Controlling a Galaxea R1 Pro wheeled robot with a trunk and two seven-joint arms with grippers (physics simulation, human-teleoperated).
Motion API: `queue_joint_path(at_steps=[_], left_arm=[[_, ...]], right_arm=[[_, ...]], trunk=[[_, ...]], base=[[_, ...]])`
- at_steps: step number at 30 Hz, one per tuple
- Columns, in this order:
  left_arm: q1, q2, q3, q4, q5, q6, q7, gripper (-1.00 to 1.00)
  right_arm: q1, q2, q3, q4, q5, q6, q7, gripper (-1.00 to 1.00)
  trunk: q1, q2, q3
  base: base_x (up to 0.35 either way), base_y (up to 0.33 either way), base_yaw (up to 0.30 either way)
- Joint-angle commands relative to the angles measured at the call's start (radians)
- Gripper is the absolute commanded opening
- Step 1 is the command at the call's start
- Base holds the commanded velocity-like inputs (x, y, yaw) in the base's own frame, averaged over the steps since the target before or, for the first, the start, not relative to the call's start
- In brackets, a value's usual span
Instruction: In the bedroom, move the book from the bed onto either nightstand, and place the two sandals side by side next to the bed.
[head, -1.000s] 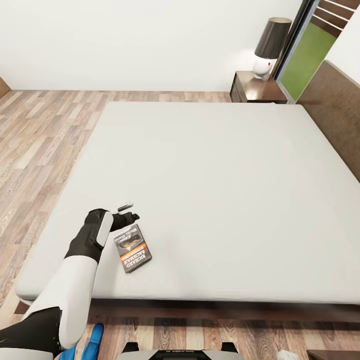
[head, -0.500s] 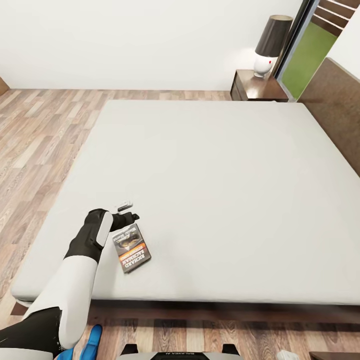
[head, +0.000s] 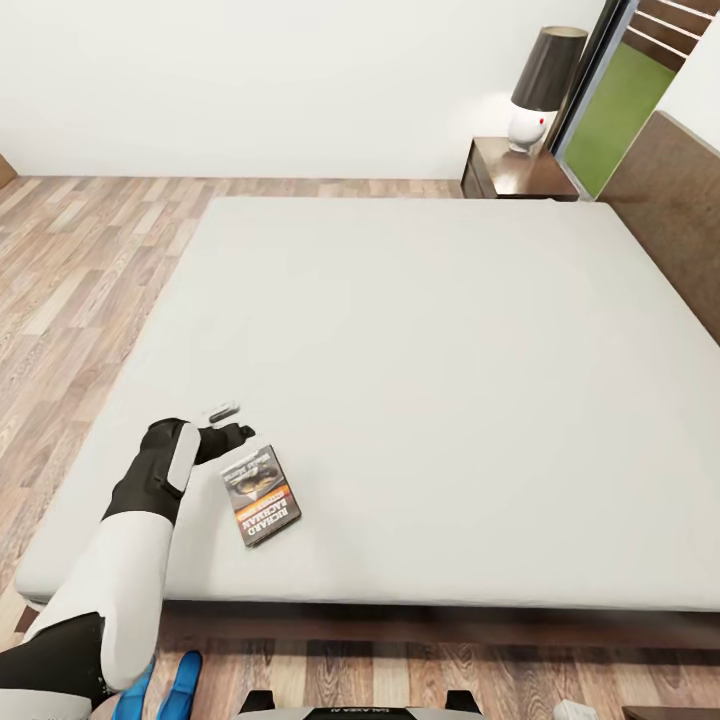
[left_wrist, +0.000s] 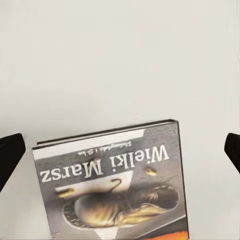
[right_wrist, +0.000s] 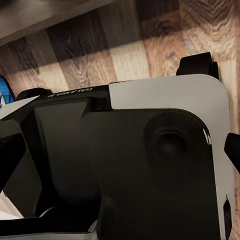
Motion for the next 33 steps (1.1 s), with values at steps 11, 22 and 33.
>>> queue_joint_path(at_steps=[11,22,33], left_arm=[[0.0,0.012,0.028,-0.004,0.013,0.005,0.009,1.0],[0.001,0.009,0.02,-0.004,0.013,0.004,0.007,1.0],[0.001,0.008,0.02,-0.004,0.013,0.004,0.006,1.0]], right_arm=[[0.0,0.0,0.004,0.001,-0.01,0.002,0.003,1.0],[0.0,0.0,0.003,0.001,-0.01,0.002,0.003,1.0],[0.0,0.0,0.003,0.001,-0.01,0.002,0.003,1.0]], trunk=[[0.0,0.0,-0.001],[0.023,-0.042,-0.019],[0.065,-0.119,-0.054]], base=[[0.0,0.0,0.0],[0.0,0.0,0.0],[0.0,0.0,0.0]])
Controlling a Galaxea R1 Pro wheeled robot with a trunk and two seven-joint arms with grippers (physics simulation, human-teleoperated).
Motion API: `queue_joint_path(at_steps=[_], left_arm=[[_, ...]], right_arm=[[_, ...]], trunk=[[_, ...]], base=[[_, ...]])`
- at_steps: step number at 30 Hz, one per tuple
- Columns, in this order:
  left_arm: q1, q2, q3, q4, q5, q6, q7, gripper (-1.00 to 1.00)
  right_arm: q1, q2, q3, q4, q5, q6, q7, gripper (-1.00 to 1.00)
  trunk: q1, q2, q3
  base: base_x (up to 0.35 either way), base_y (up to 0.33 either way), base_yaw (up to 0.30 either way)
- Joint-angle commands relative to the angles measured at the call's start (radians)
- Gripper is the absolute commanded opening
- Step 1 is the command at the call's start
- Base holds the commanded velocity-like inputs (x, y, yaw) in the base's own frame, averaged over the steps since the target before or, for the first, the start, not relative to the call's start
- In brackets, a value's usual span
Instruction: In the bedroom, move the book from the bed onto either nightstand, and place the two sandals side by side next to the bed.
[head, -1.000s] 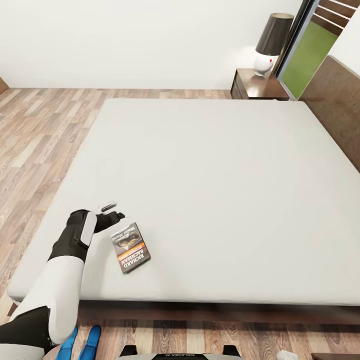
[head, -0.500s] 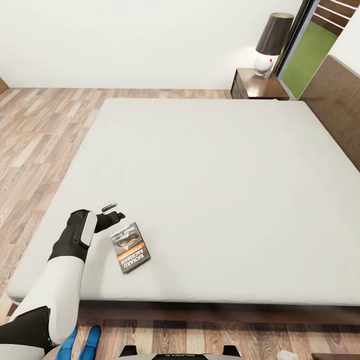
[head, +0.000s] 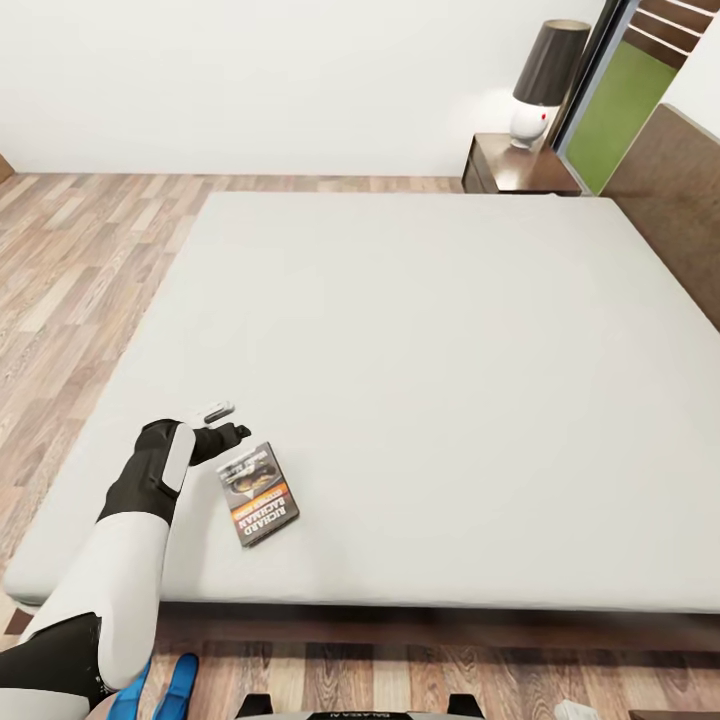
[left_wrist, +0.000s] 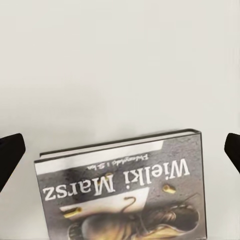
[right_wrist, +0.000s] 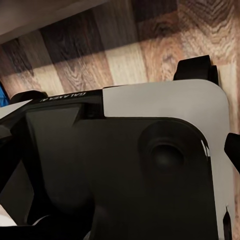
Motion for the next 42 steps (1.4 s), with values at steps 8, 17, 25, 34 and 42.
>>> queue_joint_path(at_steps=[8,17,25,34,42], left_arm=[[0.0,-0.001,-0.001,-0.001,0.011,0.004,0.009,1.0],[0.0,-0.005,-0.001,-0.002,0.012,0.006,-0.023,1.0],[-0.001,-0.004,0.0,-0.003,0.011,0.005,-0.113,1.0],[-0.001,-0.003,0.007,-0.003,0.009,0.004,-0.119,1.0],[-0.001,-0.002,0.008,-0.003,0.009,0.004,-0.118,1.0]], right_arm=[[0.0,0.0,0.003,0.001,-0.01,0.002,0.004,1.0],[0.0,0.0,0.003,0.001,-0.01,0.002,0.004,1.0],[0.0,0.0,0.003,0.001,-0.01,0.002,0.004,1.0],[0.0,0.0,0.003,0.001,-0.01,0.002,0.004,1.0],[0.0,0.0,0.005,0.001,-0.01,0.002,0.003,1.0]], trunk=[[0.031,-0.057,-0.026],[0.042,-0.078,-0.035],[0.042,-0.078,-0.035],[0.042,-0.078,-0.035],[0.054,-0.099,-0.045]], base=[[0.0,0.0,0.0],[0.0,0.0,0.0],[0.0,0.0,0.0],[0.0,0.0,0.0],[0.0,0.0,0.0]])
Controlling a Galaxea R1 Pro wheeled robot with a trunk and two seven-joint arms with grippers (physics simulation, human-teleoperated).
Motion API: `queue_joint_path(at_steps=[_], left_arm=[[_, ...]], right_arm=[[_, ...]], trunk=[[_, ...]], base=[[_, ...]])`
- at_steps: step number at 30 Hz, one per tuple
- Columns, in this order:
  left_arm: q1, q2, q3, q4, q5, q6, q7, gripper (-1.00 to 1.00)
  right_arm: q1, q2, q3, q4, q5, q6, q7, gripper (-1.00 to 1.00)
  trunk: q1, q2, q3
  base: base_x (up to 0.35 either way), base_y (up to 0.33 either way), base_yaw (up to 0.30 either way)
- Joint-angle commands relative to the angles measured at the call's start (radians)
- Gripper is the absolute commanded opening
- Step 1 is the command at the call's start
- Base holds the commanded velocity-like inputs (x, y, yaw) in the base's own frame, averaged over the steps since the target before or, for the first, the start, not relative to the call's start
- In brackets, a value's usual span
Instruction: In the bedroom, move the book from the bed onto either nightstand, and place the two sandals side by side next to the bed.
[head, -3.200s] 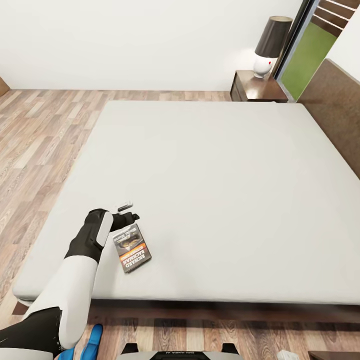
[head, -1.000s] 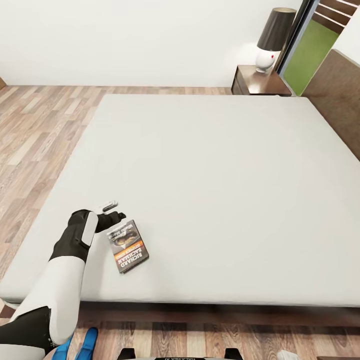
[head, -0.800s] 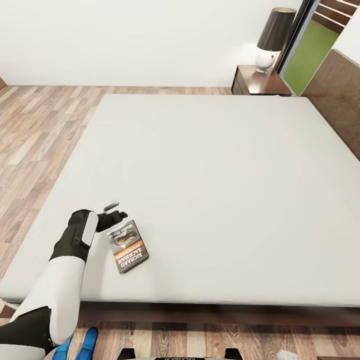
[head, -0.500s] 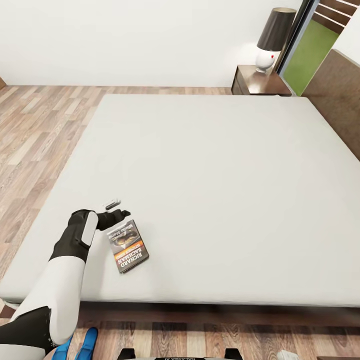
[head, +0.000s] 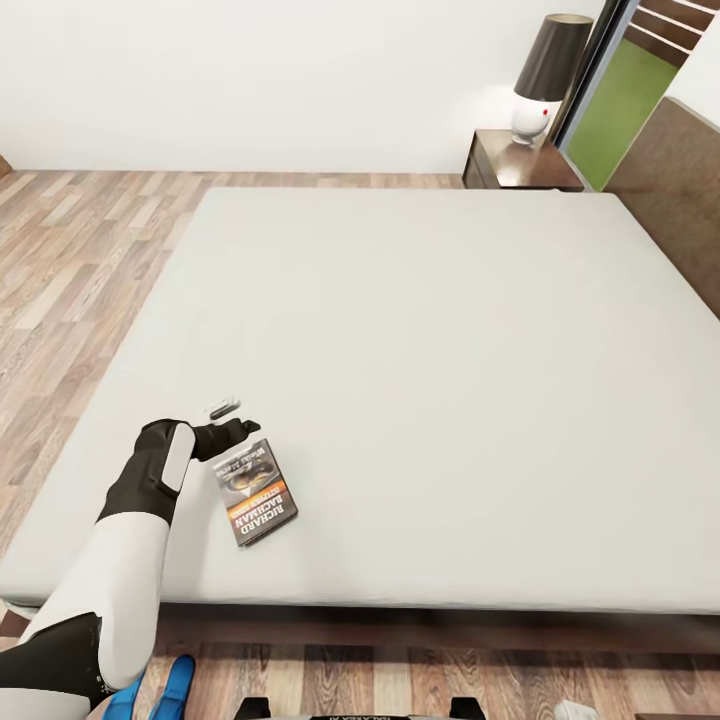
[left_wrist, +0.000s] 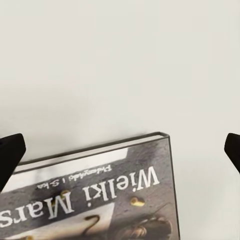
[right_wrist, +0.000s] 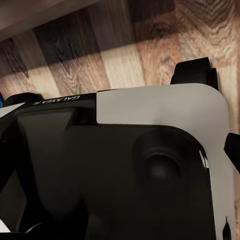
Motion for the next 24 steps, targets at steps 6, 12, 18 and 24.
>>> queue_joint_path(at_steps=[6,12,18,24], left_arm=[[0.0,0.0,0.002,-0.001,0.001,0.005,-0.003,1.0],[0.0,-0.001,0.001,-0.001,0.001,0.005,-0.003,1.0],[0.0,-0.001,0.001,-0.001,0.001,0.005,-0.003,1.0],[0.0,-0.001,0.0,0.0,0.001,0.005,-0.003,1.0]], right_arm=[[0.0,0.0,0.003,0.001,-0.01,0.002,0.004,1.0],[0.0,0.0,0.003,0.001,-0.01,0.002,0.004,1.0],[0.0,0.0,0.003,0.001,-0.01,0.002,0.004,1.0],[0.0,0.0,0.003,0.001,-0.01,0.002,0.005,1.0]], trunk=[[0.023,-0.043,-0.019],[0.046,-0.085,-0.038],[0.058,-0.106,-0.048],[0.077,-0.141,-0.063]], base=[[0.0,0.0,0.0],[0.0,0.0,0.0],[0.0,0.0,0.0],[0.0,0.0,0.0]])
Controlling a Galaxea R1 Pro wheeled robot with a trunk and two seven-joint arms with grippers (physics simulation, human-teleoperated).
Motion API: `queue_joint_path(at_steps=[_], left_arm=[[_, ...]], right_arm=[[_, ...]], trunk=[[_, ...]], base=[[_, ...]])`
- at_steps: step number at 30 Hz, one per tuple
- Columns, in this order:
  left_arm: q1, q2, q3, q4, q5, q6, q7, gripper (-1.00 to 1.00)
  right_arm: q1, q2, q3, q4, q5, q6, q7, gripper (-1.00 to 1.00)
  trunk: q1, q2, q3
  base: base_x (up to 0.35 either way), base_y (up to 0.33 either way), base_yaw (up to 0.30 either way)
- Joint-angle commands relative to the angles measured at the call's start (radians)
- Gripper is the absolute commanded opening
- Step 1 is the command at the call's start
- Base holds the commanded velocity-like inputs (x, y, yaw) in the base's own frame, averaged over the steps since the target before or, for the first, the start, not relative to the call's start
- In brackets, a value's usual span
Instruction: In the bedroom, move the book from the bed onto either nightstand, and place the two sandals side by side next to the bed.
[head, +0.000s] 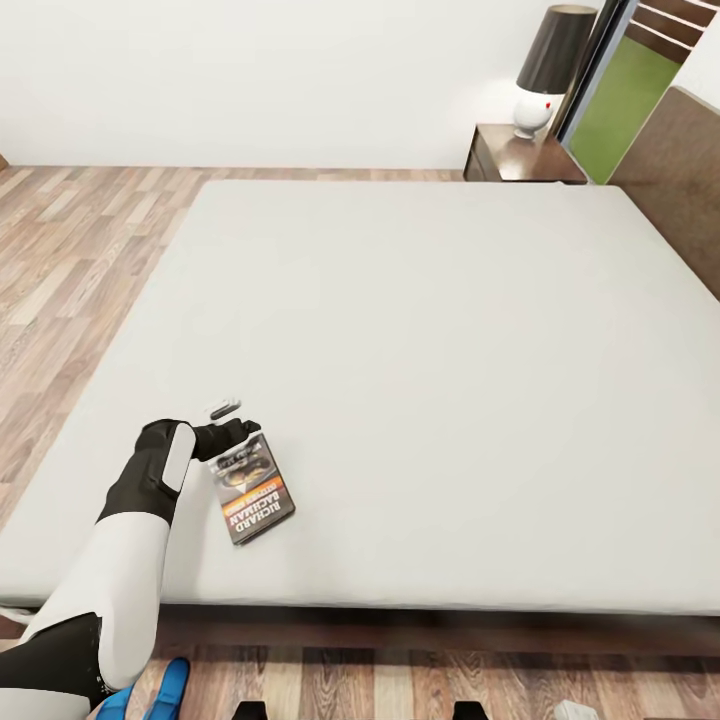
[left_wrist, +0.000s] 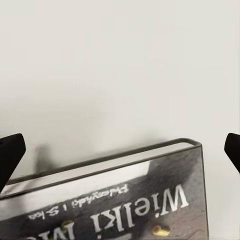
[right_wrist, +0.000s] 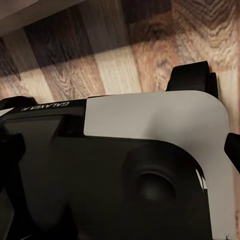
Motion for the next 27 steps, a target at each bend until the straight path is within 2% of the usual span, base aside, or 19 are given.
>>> queue_joint_path(at_steps=[1,7,27], left_arm=[[-0.001,0.0,0.002,-0.001,0.001,0.005,-0.003,1.0],[-0.001,-0.001,0.002,-0.001,0.001,0.005,-0.003,1.0],[-0.001,0.0,0.004,-0.001,0.001,0.005,-0.004,1.0]], right_arm=[[0.0,0.0,0.003,0.001,-0.01,0.002,0.004,1.0],[0.0,0.0,0.003,0.001,-0.01,0.002,0.004,1.0],[0.0,0.0,0.003,0.001,-0.01,0.002,0.004,1.0]], trunk=[[0.004,-0.008,-0.004],[0.027,-0.05,-0.023],[0.027,-0.05,-0.023]], base=[[0.0,0.0,0.0],[0.0,0.0,0.0],[-0.003,0.0,0.0]])
